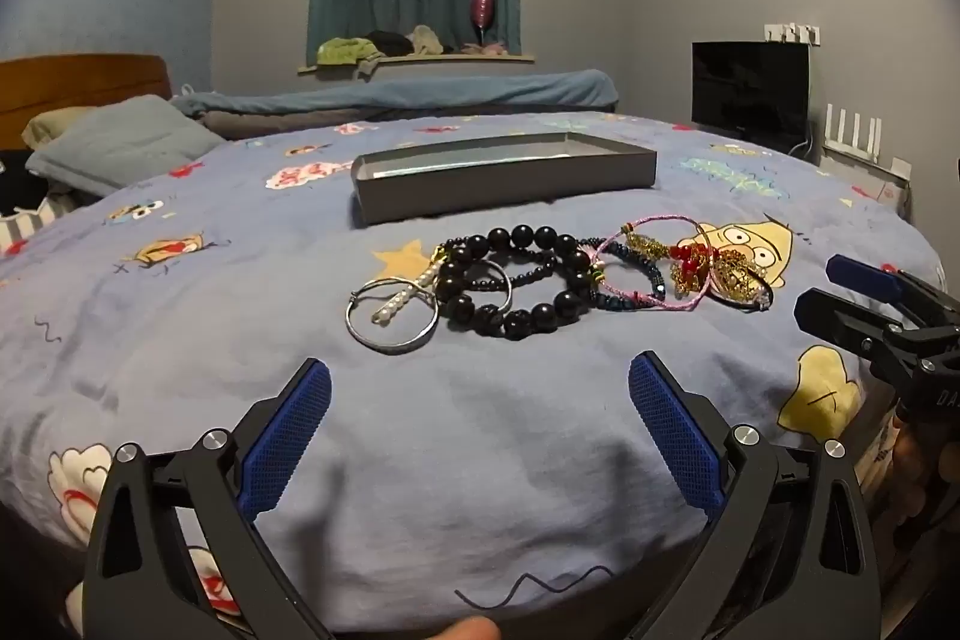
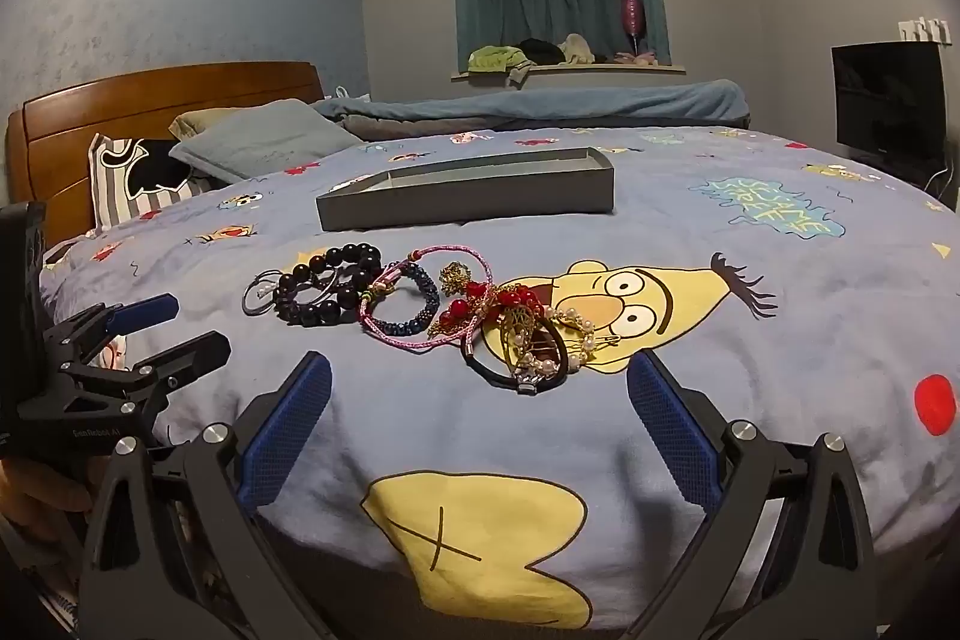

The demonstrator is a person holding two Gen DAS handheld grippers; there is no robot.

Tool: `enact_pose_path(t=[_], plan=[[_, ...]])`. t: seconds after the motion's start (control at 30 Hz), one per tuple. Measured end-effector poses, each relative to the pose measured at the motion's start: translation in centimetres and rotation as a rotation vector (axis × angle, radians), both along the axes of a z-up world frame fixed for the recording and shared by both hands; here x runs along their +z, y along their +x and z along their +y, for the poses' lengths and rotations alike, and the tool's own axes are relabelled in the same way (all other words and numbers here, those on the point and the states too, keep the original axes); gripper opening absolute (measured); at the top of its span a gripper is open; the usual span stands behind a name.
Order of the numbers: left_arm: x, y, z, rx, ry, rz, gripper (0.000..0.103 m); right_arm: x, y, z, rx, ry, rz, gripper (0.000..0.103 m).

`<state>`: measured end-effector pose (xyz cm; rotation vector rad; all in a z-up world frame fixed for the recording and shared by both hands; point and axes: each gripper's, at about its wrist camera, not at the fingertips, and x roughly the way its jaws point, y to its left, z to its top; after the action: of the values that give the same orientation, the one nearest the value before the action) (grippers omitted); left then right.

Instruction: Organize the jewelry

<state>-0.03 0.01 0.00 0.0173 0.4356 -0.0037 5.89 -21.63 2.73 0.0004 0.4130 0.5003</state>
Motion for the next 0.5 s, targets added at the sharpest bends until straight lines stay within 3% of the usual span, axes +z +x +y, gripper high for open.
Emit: enact_pose_path(t=[0.5], plan=[[0.2,-0.09,0.28,-0.005,-0.006,-0.004,0.099,0.33,-0.02,0.67,-0.002,0.002,0.001,0.098]])
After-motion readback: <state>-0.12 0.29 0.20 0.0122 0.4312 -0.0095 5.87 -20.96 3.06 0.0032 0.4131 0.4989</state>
